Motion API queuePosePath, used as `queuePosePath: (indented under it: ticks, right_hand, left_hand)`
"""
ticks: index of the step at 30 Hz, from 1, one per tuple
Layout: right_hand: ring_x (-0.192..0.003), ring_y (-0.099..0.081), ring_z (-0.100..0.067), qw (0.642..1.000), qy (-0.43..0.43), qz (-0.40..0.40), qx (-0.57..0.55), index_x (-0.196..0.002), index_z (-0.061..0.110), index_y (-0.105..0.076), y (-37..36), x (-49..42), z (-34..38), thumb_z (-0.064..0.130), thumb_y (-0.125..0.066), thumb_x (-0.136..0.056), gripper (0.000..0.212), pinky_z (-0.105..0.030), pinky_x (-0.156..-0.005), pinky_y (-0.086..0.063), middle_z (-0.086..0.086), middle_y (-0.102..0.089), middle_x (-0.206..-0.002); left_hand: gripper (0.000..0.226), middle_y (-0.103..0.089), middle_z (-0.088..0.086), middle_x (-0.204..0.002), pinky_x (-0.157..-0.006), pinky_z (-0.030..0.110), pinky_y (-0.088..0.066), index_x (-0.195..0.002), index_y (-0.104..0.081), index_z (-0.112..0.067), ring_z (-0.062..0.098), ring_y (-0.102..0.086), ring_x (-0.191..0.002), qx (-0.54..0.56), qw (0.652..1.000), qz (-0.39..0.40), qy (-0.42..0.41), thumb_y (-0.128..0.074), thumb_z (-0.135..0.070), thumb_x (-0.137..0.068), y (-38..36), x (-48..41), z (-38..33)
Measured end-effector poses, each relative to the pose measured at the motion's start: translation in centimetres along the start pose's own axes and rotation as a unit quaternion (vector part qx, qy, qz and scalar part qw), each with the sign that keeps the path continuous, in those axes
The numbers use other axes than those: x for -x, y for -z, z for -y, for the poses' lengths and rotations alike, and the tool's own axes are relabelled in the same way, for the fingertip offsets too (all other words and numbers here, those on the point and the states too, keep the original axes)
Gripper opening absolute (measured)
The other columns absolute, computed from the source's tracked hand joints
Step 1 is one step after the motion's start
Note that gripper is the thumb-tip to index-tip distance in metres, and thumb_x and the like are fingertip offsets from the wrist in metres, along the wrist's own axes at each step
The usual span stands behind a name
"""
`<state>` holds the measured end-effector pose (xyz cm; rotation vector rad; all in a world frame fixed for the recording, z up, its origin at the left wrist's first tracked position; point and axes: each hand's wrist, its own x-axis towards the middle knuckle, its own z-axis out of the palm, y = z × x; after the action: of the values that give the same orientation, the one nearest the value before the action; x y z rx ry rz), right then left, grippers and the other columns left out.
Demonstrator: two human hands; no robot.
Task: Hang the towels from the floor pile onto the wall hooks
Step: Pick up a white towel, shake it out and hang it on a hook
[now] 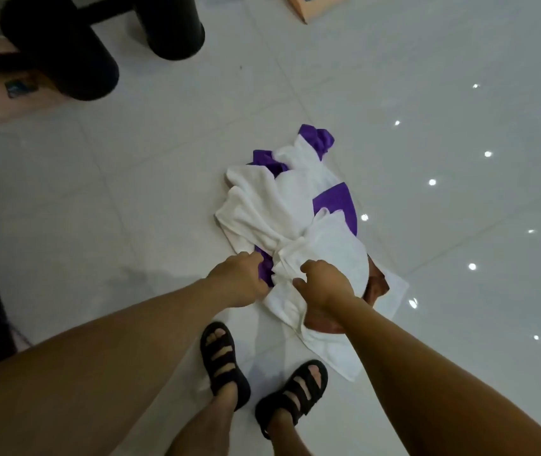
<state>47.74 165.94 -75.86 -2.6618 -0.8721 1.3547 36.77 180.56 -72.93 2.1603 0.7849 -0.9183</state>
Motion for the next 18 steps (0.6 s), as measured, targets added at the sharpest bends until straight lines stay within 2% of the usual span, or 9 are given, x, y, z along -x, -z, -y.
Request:
queuePosePath:
  ticks: [5, 9, 13, 16, 18]
  right_hand:
    - [-0.111, -0.051, -0.027, 0.997, -0.013, -0.063, 0.031, -0.126, 0.013, -0.052, -8.2, -12.7, -2.5, 0.038, -0.050, -0.096, 0.039, -0.033, -0.081, -0.042, -0.009, -0.053, -0.123]
    - [-0.109, -0.048, -0.028, 0.988, -0.026, -0.112, 0.100, -0.122, 0.011, -0.048, -13.6, -19.0, -4.5, 0.030, -0.056, -0.093, 0.036, -0.035, -0.077, -0.044, -0.009, -0.048, -0.123]
    - [-0.106, -0.051, -0.028, 0.983, -0.027, -0.120, 0.138, -0.115, 0.006, -0.053, -16.3, -21.6, -6.8, 0.009, -0.048, -0.091, 0.024, -0.034, -0.077, -0.044, -0.011, -0.056, -0.115]
    - [-0.093, -0.055, -0.028, 0.985, -0.017, -0.167, 0.041, -0.101, 0.006, -0.059, -15.7, -20.7, -7.1, 0.013, -0.044, -0.094, 0.017, -0.036, -0.075, -0.045, -0.010, -0.062, -0.101]
    - [-0.081, -0.055, -0.024, 0.972, -0.017, -0.201, -0.120, -0.094, 0.007, -0.054, -14.1, -18.5, -6.8, 0.019, -0.044, -0.098, 0.016, -0.035, -0.072, -0.045, -0.007, -0.059, -0.090]
  left_hand:
    - [0.049, -0.046, 0.008, -0.133, -0.091, 0.038, -0.045, -0.133, -0.041, -0.014, 0.027, -0.048, -0.115, -0.025, 1.000, 0.000, -0.015, -0.051, -0.030, -0.088, -5.0, -12.8, 4.2]
    - [0.043, -0.048, 0.008, -0.128, -0.086, 0.037, -0.045, -0.127, -0.045, -0.013, 0.027, -0.050, -0.110, -0.033, 0.999, -0.006, -0.023, -0.051, -0.028, -0.088, -8.8, -20.0, 6.7]
    - [0.036, -0.050, 0.006, -0.120, -0.080, 0.035, -0.043, -0.118, -0.048, -0.016, 0.025, -0.051, -0.104, -0.024, 0.999, -0.008, -0.036, -0.053, -0.029, -0.085, -11.4, -23.1, 7.9]
    - [0.043, -0.049, 0.007, -0.123, -0.083, 0.037, -0.045, -0.125, -0.046, -0.014, 0.026, -0.051, -0.106, -0.029, 0.999, -0.003, -0.038, -0.054, -0.030, -0.086, -11.4, -22.6, 7.9]
    - [0.041, -0.050, 0.007, -0.123, -0.080, 0.035, -0.044, -0.124, -0.047, -0.014, 0.025, -0.052, -0.105, -0.026, 0.999, -0.007, -0.043, -0.054, -0.029, -0.086, -10.3, -21.0, 7.2]
